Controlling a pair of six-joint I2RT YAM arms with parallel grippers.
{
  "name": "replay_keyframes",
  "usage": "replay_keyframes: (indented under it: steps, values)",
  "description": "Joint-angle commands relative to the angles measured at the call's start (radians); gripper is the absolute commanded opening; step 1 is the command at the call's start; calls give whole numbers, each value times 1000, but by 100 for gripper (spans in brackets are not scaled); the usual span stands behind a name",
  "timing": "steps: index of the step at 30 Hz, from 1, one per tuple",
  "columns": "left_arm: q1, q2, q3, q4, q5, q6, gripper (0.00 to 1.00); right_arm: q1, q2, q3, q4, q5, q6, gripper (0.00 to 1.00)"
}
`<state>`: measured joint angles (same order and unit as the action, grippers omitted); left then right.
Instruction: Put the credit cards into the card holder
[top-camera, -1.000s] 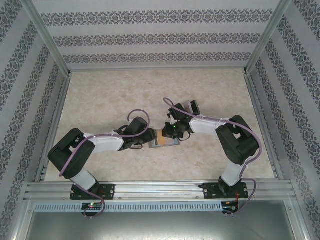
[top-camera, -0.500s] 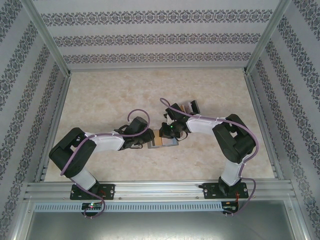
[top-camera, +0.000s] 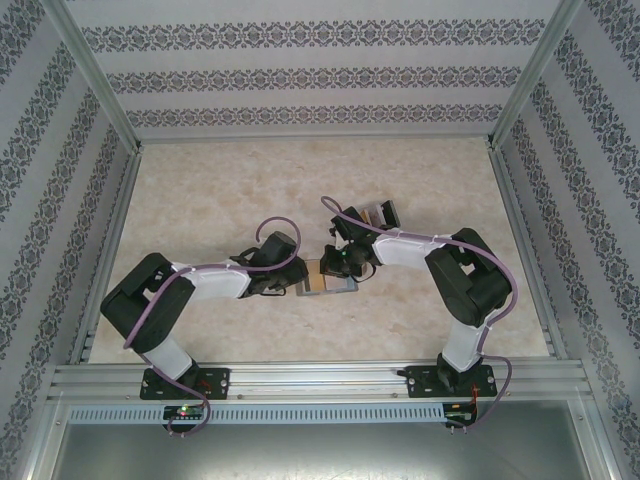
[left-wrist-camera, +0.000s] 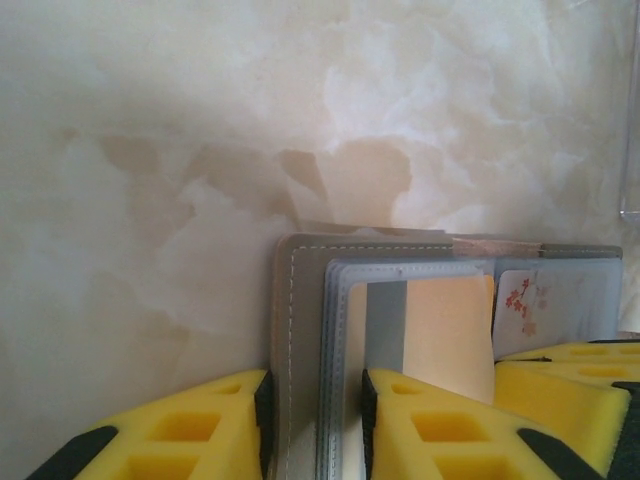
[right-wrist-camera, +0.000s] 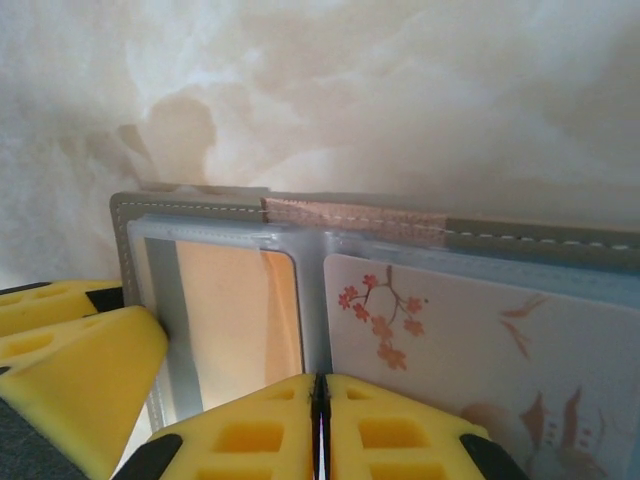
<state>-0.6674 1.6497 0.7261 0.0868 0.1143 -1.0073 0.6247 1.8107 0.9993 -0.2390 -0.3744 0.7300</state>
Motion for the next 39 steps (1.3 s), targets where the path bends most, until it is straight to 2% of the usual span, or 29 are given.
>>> replay_keyframes:
  steps: [1,11,15,24,30,39]
  values:
    - [-9,84,16,-7,57,5,28,5,-25,-11,-81,89,-7,12]
    - [-9,114,11,2,61,-2,26,35,-45,44,-220,262,-40,14]
    - [-8,102,13,13,71,10,27,41,-57,55,-213,231,-62,14]
    - [-9,53,28,22,86,36,34,-1,-224,10,-238,333,-72,24]
    - [-9,56,47,17,108,49,36,-99,-252,-93,-175,213,-61,26]
    - [-11,74,54,28,140,45,36,-109,-199,-136,-109,120,-40,28]
